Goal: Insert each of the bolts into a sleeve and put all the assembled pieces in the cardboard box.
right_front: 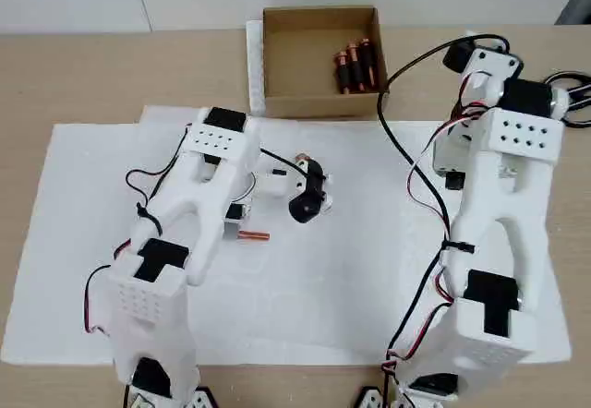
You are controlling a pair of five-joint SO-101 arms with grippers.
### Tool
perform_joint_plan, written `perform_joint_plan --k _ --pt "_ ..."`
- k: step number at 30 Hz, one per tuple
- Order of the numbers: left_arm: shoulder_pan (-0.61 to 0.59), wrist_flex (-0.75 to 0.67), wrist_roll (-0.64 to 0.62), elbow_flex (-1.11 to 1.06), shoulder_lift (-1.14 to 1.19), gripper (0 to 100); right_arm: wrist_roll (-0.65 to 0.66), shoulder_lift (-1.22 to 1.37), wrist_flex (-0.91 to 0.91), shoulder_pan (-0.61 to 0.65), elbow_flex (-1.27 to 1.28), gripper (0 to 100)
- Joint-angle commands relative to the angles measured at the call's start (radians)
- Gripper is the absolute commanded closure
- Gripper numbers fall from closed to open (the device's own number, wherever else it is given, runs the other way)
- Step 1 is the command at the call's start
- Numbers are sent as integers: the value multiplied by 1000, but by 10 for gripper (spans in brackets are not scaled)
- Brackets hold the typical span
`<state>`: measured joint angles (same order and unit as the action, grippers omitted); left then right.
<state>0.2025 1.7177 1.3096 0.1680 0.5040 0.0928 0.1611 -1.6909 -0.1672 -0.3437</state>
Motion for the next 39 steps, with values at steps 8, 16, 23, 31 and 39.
perform_joint_plan --k 8,16,23,31,39 --pt "-5 -84 -201 213 -18 925 3 -68 2 -10 -5 995" --pt "-21 -17 -413 346 -20 927 6 -68 2 -15 -5 995" --pt "-71 -97 -1313 449 -20 927 8 -68 4 -16 -5 995" --pt "-35 35 -2216 380 -21 924 8 -65 4 -10 -5 995" --pt "41 34 -2219 240 -17 923 8 -68 4 -15 -5 995"
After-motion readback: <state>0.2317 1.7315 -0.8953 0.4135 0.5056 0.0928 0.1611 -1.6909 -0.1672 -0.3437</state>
